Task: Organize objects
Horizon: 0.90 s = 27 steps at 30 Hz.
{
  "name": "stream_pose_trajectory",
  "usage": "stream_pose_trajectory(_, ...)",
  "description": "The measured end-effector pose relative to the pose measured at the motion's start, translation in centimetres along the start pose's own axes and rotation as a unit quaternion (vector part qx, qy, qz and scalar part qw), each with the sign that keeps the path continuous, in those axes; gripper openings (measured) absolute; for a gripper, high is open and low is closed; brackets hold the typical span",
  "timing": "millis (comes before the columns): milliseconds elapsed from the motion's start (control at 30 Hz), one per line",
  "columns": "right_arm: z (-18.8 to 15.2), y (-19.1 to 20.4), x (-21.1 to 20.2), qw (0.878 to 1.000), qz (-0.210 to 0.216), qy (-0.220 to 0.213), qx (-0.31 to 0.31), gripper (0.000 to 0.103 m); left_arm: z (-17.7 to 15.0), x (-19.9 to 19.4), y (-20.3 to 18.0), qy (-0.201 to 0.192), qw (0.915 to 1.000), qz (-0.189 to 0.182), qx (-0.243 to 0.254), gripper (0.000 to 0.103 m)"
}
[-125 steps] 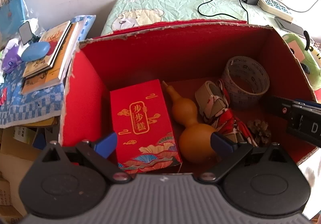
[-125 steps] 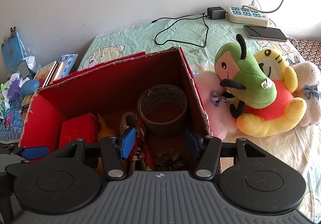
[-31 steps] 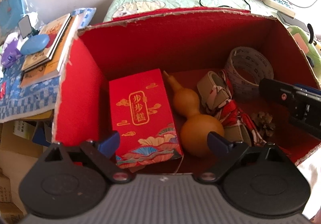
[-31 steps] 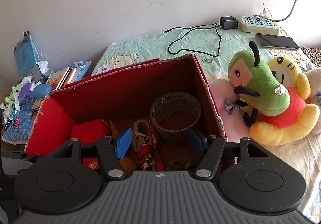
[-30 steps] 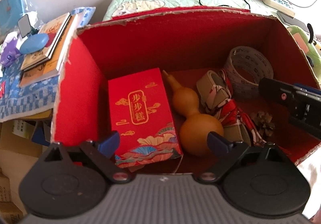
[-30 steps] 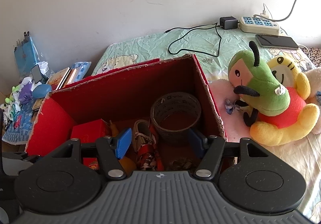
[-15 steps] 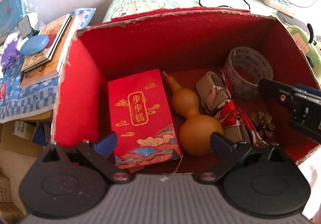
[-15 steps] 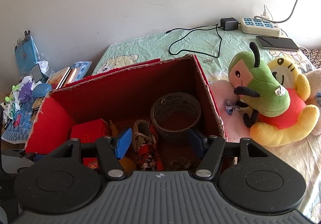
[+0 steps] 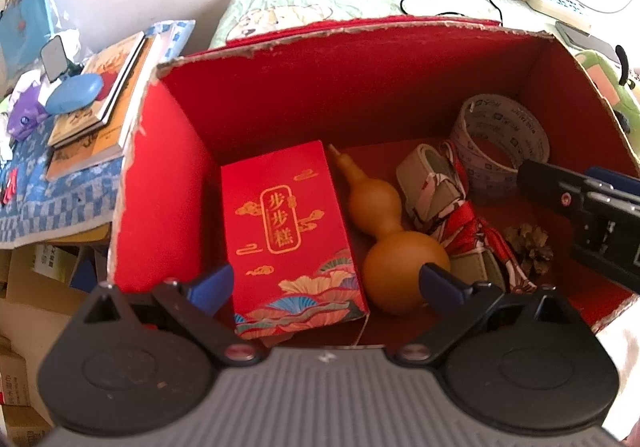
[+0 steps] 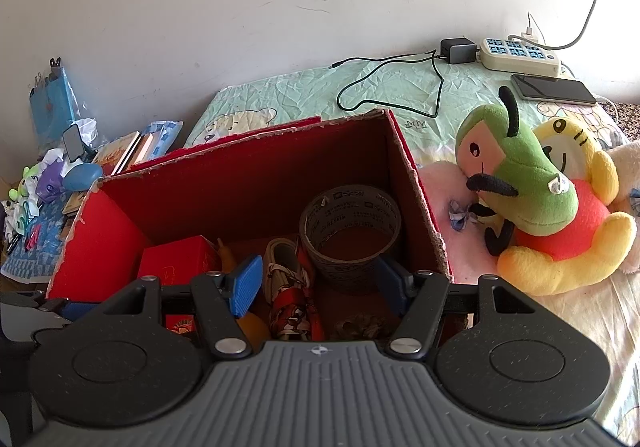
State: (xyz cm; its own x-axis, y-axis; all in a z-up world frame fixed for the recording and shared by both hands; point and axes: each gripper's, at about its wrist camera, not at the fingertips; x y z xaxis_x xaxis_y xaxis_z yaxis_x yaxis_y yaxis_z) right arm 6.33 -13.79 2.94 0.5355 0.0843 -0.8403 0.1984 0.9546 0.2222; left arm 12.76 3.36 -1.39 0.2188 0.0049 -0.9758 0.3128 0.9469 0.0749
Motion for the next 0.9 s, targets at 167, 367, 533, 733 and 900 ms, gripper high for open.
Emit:
stream_pose_trajectory(167, 0.1, 0.0, 0.0, 1.0, 0.001, 0.003, 0.002, 0.065, 0.0, -0.4, -0.1, -0.012, 0.9999, 0.012, 0.0, 0.099)
stream_pose_trajectory(367, 0.3, 0.1, -0.4, 1.0, 0.006, 0.011, 0.011, 0.065, 0.2, -1.2, 0.2, -0.027, 0.9994, 0.024, -0.003, 0.099)
stream_pose_trajectory(533, 0.4, 1.1, -2.4, 1.0, 0.0, -0.015, 0.0, 0.065, 0.3, -3.3, 0.7, -0.061, 0.9974, 0.037, -0.004, 0.099)
stream_pose_trajectory(733, 0.8, 1.6, -4.6, 0.999, -0.02, -0.041, 0.001, 0.065, 0.2, -6.7, 0.6, -0.122, 0.9907, 0.06, 0.011, 0.1)
stream_pose_trajectory(900, 0.5, 1.5, -5.5, 0.998, -0.03, -0.049, 0.015, 0.065, 0.0, -8.5, 0.5, -0.147, 0.9873, 0.052, 0.028, 0.1)
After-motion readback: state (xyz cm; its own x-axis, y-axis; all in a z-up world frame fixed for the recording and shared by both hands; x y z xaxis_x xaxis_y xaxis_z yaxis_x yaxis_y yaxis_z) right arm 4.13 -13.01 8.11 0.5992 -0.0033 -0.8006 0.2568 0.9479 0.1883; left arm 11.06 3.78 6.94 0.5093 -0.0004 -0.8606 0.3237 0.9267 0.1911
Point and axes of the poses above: each gripper's, at about its wrist camera, not at the fingertips, and x roughly the way its jaws point, y to its left, z to its top, and after that the axes turned 14 degrees about y, right-handed
